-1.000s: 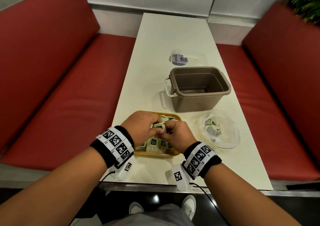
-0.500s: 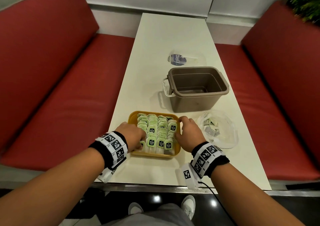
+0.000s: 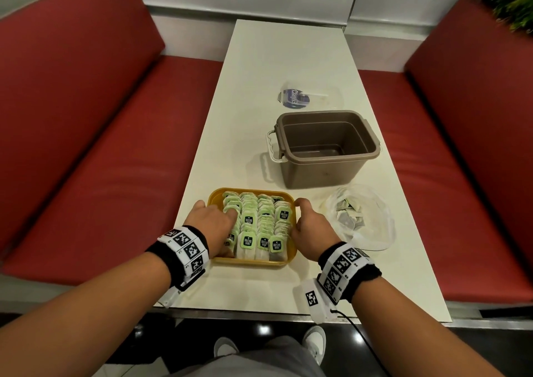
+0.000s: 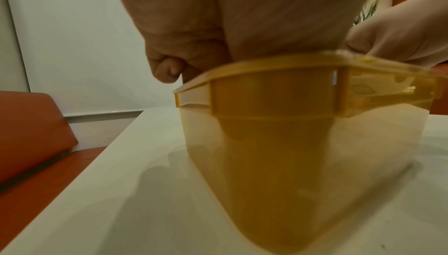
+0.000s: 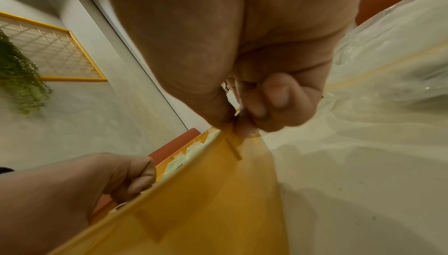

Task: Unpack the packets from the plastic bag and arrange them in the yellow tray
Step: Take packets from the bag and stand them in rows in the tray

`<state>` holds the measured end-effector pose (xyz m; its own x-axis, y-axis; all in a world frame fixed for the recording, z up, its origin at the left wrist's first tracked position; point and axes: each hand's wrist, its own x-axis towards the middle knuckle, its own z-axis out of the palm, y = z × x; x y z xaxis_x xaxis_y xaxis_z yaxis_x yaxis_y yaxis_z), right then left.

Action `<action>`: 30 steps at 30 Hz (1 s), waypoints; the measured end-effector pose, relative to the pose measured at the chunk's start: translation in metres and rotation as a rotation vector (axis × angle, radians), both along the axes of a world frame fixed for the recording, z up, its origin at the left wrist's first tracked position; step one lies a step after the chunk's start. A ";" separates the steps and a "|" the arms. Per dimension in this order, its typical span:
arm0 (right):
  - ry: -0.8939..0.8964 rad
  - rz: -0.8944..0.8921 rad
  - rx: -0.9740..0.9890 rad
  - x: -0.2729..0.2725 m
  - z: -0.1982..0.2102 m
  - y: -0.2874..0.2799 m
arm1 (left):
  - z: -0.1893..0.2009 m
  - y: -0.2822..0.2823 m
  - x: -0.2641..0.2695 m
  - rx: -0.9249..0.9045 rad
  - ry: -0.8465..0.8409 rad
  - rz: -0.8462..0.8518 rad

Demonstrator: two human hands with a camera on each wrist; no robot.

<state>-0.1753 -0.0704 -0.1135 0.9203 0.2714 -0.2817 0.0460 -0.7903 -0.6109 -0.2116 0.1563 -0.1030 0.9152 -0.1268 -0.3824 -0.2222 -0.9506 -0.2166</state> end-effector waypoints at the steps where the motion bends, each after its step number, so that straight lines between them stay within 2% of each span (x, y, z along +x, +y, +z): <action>1: 0.000 0.002 0.005 0.001 -0.001 -0.001 | 0.000 -0.001 0.001 0.004 -0.005 0.011; 7: 0.014 0.053 -0.016 0.007 -0.005 -0.008 | 0.006 -0.009 0.005 0.010 0.031 0.095; 12: -0.033 0.088 0.059 0.015 0.004 -0.034 | 0.033 -0.021 0.022 -0.045 -0.008 0.118; 16: -0.084 0.059 0.076 0.030 0.018 -0.074 | 0.054 -0.062 0.041 -0.181 -0.126 0.081; 19: -0.109 -0.001 0.023 0.044 0.018 -0.107 | 0.061 -0.108 0.056 -0.350 -0.120 0.040; 22: -0.103 -0.017 -0.103 0.055 0.016 -0.138 | 0.051 -0.153 0.074 -0.448 -0.091 -0.022; 26: -0.029 0.070 -0.211 0.063 0.006 -0.170 | 0.029 -0.206 0.098 -0.500 0.045 -0.058; 30: 0.004 0.169 -0.212 0.066 -0.009 -0.189 | 0.005 -0.242 0.107 -0.399 0.135 0.104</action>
